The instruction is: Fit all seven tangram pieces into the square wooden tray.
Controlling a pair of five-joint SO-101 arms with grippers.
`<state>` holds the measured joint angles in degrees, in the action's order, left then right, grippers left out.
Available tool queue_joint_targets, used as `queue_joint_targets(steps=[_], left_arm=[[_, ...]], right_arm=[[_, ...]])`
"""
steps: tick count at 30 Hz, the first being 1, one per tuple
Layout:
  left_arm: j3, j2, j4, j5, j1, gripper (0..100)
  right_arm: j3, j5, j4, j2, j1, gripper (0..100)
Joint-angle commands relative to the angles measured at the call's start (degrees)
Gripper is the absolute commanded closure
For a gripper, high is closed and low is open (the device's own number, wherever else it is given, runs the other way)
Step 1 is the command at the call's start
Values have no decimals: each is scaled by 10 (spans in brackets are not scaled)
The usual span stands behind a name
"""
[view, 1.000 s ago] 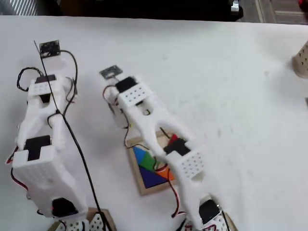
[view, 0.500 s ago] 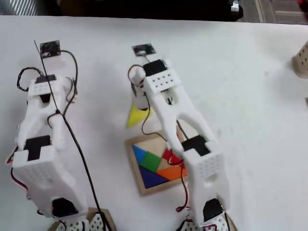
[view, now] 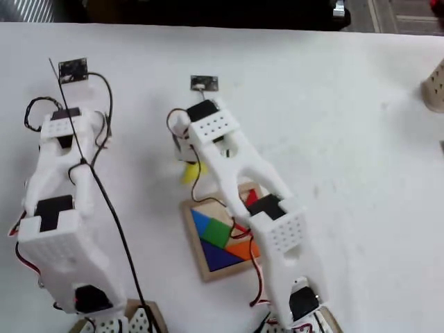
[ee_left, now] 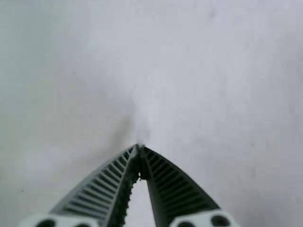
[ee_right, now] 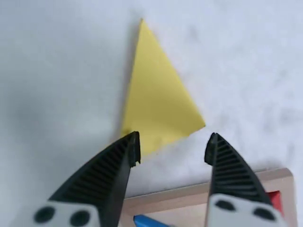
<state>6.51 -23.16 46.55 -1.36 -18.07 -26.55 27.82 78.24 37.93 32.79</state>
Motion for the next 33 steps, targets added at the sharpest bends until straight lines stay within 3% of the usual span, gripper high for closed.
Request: queue_joint_targets(steps=[1, 17, 23, 33], left_arm=[[-31, 3, -8, 7, 5, 973], [-28, 3, -8, 7, 4, 973], [-28, 3, -8, 7, 4, 973], [-28, 3, -6, 7, 4, 974]], right_arm=[[-7, 5, -14, -6, 4, 769], [-24, -30, -4, 51, 8, 768], [-26, -30, -4, 51, 7, 637], [-26, -24, -17, 54, -21, 686]])
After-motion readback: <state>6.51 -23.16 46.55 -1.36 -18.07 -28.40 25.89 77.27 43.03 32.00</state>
